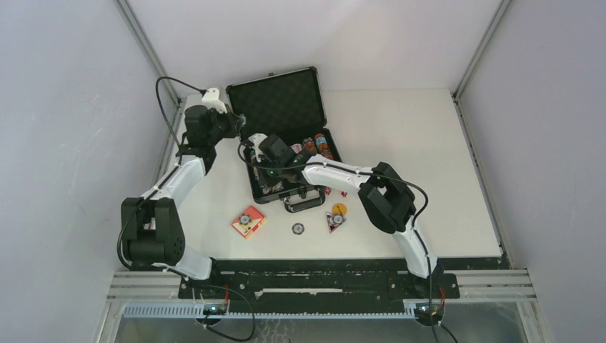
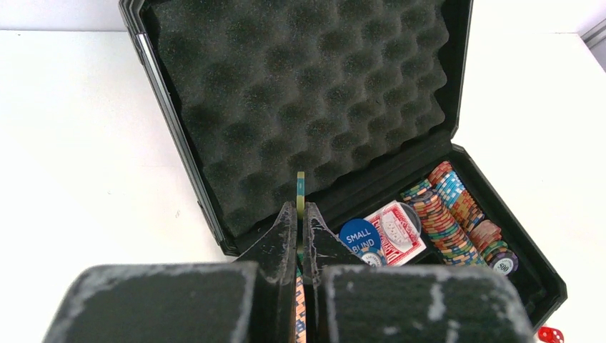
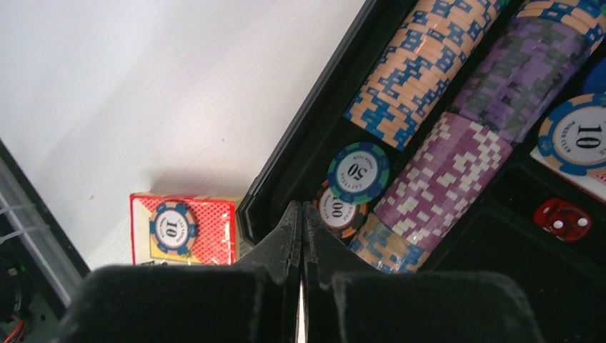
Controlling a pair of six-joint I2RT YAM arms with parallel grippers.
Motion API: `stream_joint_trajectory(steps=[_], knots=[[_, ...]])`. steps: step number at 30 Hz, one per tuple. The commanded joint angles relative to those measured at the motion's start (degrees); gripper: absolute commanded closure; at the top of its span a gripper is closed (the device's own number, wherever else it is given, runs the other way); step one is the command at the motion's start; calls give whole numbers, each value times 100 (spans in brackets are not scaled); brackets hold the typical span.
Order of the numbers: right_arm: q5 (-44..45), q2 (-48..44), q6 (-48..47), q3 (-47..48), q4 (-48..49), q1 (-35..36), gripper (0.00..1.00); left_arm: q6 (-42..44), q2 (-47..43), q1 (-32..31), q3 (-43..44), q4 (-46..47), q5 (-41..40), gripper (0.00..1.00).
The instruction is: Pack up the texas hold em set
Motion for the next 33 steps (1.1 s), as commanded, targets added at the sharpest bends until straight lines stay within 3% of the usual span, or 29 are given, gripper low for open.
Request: stream_joint_trajectory(steps=[1,17,33], knots=[[181,240,-226,583,-618,-12,100,-80,-249,32,-108,313,91,100],[54,1074,-530,1719,-2070,-55,100,-81,-188,43,-81,297,125,100],[322,1281,-503,1949,-1581,-232,100,-111,-180,61,-95,348,47,100]])
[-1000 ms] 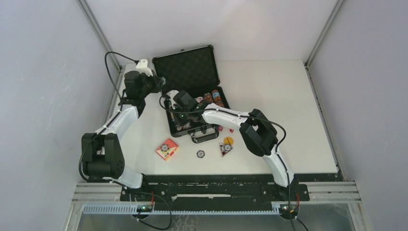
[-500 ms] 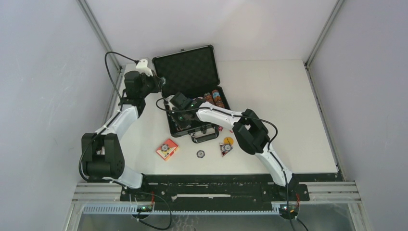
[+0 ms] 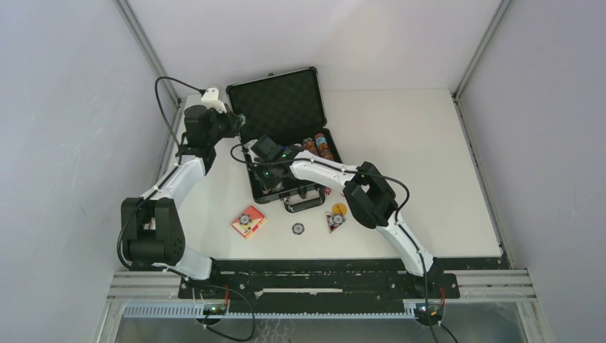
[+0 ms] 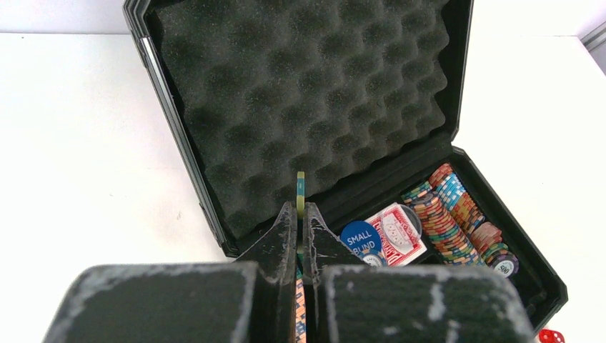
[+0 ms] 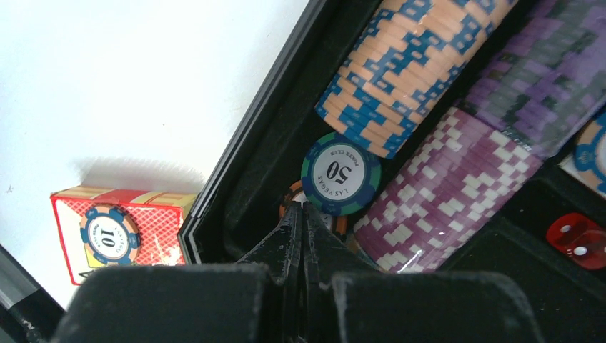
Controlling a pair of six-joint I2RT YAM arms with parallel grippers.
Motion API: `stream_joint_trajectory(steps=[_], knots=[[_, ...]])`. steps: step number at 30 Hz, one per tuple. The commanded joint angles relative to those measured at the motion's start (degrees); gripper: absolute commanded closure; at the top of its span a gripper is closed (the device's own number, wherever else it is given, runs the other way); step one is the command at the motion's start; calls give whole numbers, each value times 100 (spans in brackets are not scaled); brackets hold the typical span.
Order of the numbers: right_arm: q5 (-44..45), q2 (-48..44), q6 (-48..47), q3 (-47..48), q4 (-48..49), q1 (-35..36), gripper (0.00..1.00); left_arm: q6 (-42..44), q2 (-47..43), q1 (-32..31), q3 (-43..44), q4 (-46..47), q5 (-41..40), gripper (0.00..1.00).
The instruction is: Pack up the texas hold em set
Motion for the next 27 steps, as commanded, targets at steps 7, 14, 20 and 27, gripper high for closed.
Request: stream_joint_trajectory(steps=[7,14,20,27], knots=[[380,4,-126,221,665,-278,97,-129,-121,48,-80,322,58,100],[309,-37,-121,298,881,-312,93,-138,-80,47,-78,331,60,100],[188,-346,-243,-109,865,-216,94,-139,-96,47,-90,340,76,100],[101,-807,-385,-1002,986,61,100,-173,-81,48,-98,374,123,100]])
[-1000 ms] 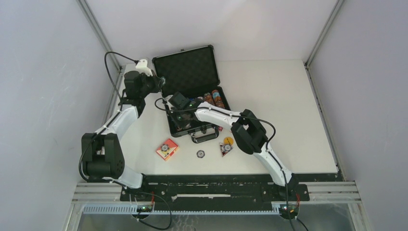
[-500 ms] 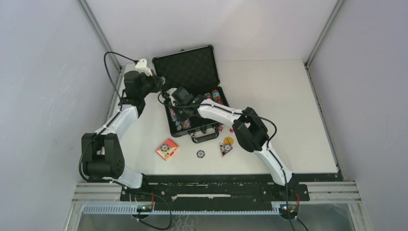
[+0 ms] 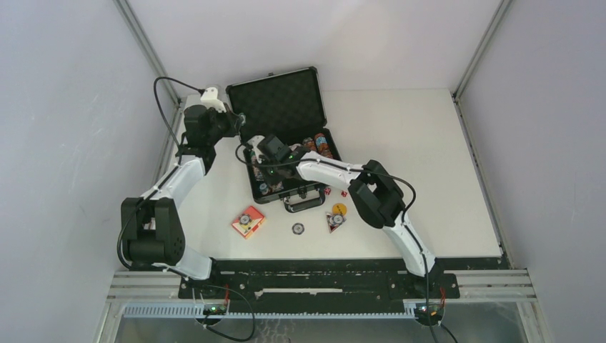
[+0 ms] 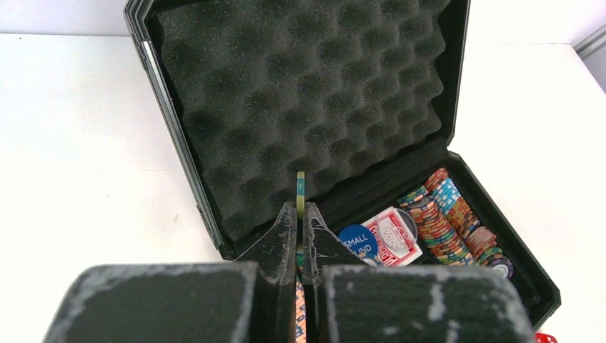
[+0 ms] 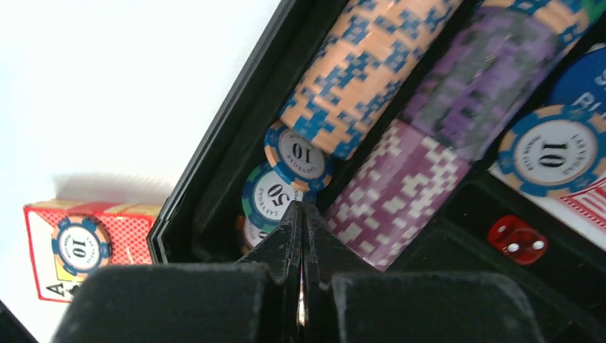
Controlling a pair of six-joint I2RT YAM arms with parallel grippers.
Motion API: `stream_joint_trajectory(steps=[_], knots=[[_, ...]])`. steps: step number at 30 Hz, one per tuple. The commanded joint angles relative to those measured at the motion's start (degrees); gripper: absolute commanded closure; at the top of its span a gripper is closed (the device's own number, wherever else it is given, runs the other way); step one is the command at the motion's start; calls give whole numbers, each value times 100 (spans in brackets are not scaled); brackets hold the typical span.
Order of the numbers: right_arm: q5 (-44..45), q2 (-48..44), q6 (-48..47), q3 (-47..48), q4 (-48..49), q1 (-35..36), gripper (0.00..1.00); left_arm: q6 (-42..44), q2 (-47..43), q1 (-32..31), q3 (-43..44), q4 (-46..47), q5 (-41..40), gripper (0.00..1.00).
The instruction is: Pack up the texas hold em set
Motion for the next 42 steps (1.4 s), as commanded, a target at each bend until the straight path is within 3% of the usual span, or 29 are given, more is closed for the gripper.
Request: stream_joint_trajectory(steps=[1,15,27,42], knots=[[-62,-519,-175,-459,86,234,100,-86,-72,44,-97,317,126,100],[12,-877,-107,-714,309,304,98,-112,-92,40,-125,362,187,100],[-177,-527,-162,-617,29,318,99,-82,-107,42,-109,336,148,100],[-97,189,-23,434,364,-45,97,-97,-21,40,-81,335,183,100]])
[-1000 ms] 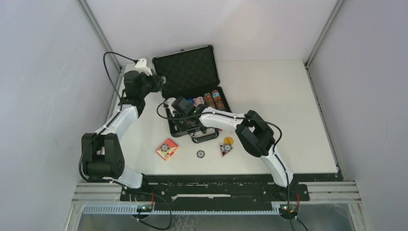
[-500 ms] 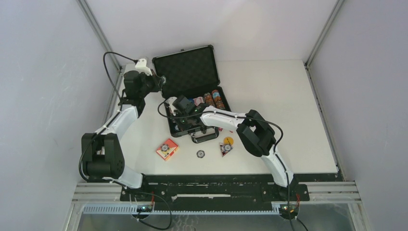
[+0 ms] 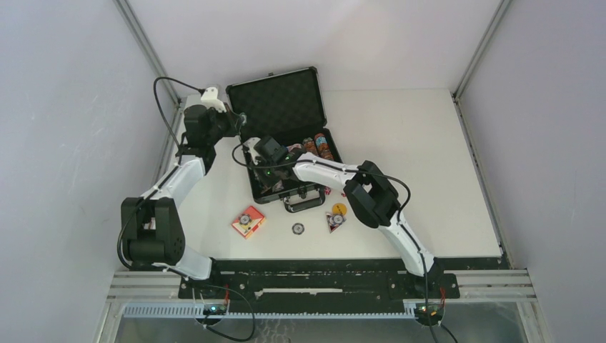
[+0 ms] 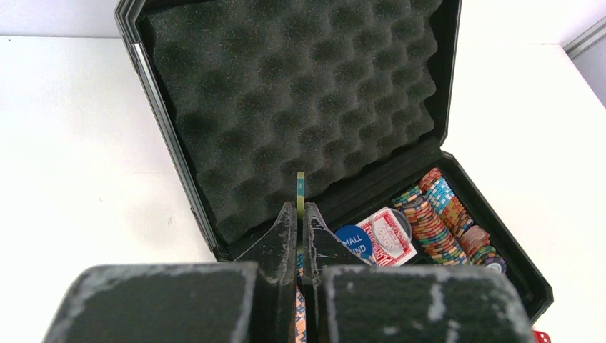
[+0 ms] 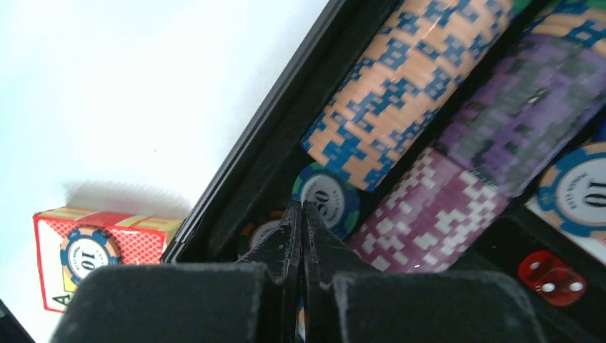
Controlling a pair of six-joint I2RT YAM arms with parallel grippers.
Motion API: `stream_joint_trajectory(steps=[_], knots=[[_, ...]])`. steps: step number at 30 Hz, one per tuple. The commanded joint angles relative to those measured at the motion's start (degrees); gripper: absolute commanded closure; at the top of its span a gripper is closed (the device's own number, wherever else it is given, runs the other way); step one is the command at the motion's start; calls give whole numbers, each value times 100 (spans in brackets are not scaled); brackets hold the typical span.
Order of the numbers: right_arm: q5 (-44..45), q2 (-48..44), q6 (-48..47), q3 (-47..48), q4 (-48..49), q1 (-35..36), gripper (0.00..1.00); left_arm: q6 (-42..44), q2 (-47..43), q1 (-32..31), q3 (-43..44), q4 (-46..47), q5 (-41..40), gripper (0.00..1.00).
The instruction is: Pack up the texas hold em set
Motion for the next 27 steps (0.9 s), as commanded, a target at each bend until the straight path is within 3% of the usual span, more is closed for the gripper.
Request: stream_joint_trajectory(steps=[1,9,14,19,22,27], knots=[[114,48,16,454,316,-157,97,-56,-15,48,-81,297,88,100],[226,75,-70,788,295,-230,95,-71,10,42,-73,320,141,100],[179,-396,-46,26,674,-170,94,-89,5,39,-81,340,157,100],[63,-922,-3,-636,732,-88,85,-89,-17,41,-99,357,192,100],[-17,-1156,-39,-1037,693,-53,99,-98,-21,45,-108,375,200,100],[-80,-1328,-115,-1295,609,-5,100,-146,25,40,-99,415,261,100]])
